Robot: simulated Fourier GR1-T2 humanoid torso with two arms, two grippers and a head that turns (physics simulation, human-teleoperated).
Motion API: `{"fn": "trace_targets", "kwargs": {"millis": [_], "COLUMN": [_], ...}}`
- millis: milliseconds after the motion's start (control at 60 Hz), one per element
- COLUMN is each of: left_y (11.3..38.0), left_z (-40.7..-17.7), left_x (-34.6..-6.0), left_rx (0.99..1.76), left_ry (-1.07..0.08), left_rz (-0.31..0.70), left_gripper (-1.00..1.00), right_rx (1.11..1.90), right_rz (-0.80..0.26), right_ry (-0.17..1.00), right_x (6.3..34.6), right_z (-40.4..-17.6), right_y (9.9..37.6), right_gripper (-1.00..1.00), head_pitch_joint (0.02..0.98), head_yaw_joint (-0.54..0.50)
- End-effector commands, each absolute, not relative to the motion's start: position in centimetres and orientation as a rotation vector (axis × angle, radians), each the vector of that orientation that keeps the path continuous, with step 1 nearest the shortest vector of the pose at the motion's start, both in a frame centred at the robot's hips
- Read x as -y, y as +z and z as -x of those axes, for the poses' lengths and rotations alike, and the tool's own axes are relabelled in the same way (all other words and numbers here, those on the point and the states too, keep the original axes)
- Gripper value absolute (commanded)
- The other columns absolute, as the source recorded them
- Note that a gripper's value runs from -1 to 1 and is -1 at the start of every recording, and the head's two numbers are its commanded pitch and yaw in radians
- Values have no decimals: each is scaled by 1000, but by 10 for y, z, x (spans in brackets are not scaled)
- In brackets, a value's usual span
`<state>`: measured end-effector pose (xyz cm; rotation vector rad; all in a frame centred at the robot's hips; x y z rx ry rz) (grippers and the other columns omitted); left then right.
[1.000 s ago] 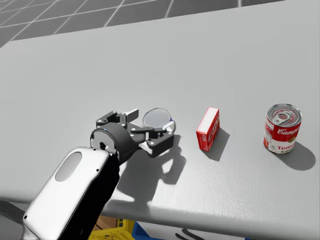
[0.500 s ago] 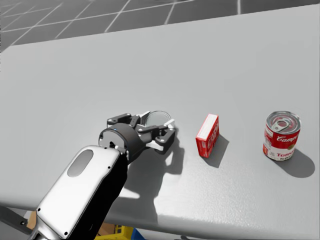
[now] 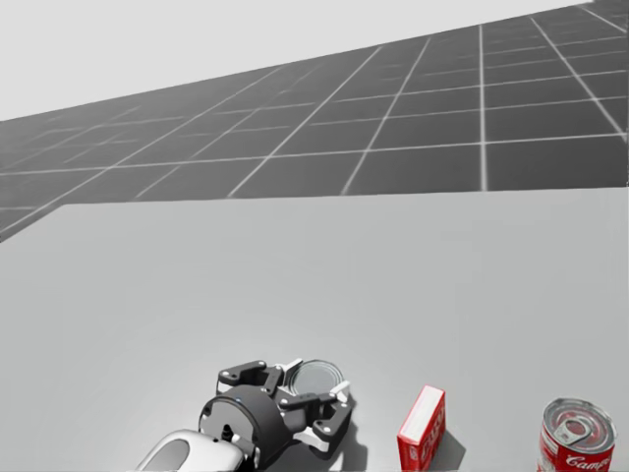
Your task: Grasp the tuna can and hold it up.
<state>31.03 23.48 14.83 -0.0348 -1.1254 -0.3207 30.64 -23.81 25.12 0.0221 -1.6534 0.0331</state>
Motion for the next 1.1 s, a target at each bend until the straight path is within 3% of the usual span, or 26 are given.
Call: {"fn": "trace_targets", "kwargs": {"millis": [17, 150, 350, 767, 1100], "left_y": [131, 136, 168, 257, 353], "left_z": [-301, -301, -298, -298, -298], "left_x": [-235, -235, -230, -221, -216], "left_rx": [1054, 1066, 1125, 1290, 1501], "left_ry": [-392, -376, -396, -482, -523], "left_rz": [99, 117, 108, 58, -24], "left_gripper": [1000, 1000, 1000, 1000, 1000], "right_rx": [1653, 1651, 1650, 1650, 1648], "right_rz": [-23, -22, -19, -19, -27], "right_ry": [31, 31, 29, 29, 28], "right_x": [238, 239, 240, 241, 241], "right_z": [-306, -307, -307, -308, -308], "right_y": [251, 251, 251, 251, 251], "right_gripper": [-1000, -1000, -1000, -1000, -1000], "head_pitch_joint": [487, 483, 487, 450, 434], "head_yaw_joint": [354, 349, 346, 343, 336]}}
